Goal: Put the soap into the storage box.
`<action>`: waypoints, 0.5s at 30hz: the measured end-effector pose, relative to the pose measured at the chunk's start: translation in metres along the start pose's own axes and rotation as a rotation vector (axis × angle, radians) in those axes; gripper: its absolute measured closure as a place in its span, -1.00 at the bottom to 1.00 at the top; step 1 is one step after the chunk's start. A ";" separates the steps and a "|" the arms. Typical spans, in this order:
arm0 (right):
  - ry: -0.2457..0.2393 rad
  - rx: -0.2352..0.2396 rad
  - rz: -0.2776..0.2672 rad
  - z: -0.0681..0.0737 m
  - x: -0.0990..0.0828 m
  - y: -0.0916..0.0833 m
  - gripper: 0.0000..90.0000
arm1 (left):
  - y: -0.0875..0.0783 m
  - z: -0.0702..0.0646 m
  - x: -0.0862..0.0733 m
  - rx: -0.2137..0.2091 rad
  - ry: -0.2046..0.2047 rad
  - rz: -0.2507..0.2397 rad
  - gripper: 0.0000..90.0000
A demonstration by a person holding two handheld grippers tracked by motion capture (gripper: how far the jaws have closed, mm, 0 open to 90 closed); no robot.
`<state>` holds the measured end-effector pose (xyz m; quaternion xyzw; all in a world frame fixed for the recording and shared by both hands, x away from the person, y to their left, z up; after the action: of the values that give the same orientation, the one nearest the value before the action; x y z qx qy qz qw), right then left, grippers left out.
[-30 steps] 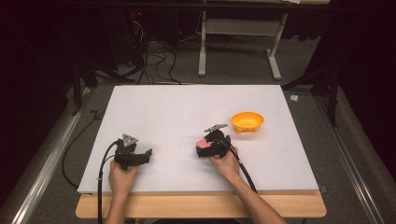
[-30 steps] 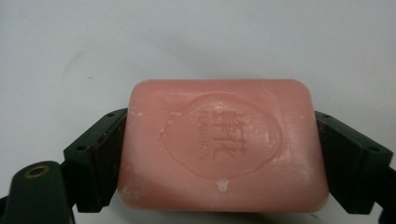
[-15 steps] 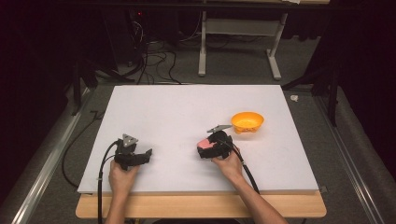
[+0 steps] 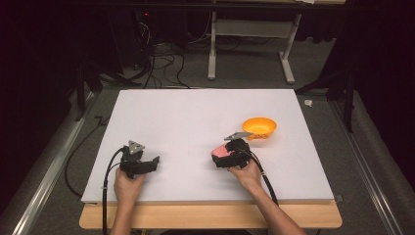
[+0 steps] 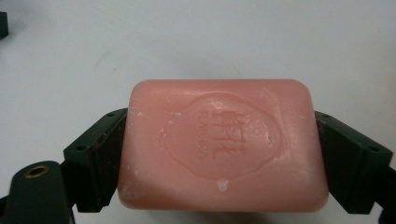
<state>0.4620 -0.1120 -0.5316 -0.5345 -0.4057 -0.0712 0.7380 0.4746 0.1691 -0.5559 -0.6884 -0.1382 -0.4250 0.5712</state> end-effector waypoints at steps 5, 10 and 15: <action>0.000 -0.007 -0.006 -0.006 -0.002 -0.010 -0.70 | 0.000 0.000 0.000 0.000 0.000 0.000 -0.53; 0.000 -0.005 -0.012 -0.010 -0.005 -0.017 -0.70 | 0.000 0.000 0.000 0.000 0.000 0.000 -0.53; -0.015 -0.011 -0.017 -0.014 -0.008 -0.025 -0.70 | 0.000 0.000 0.000 -0.001 -0.001 0.001 -0.53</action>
<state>0.4499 -0.1369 -0.5202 -0.5354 -0.4153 -0.0758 0.7315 0.4746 0.1691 -0.5559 -0.6890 -0.1378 -0.4245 0.5710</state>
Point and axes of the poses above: each handheld gripper's, and its own axes: y roughly forward along the jaws, x roughly out of its top, z roughly to its left, the point moved 10 cm from there along y, roughly forward along the jaws, and after that the axes turned 1 degree about x, right-handed, at the moved point
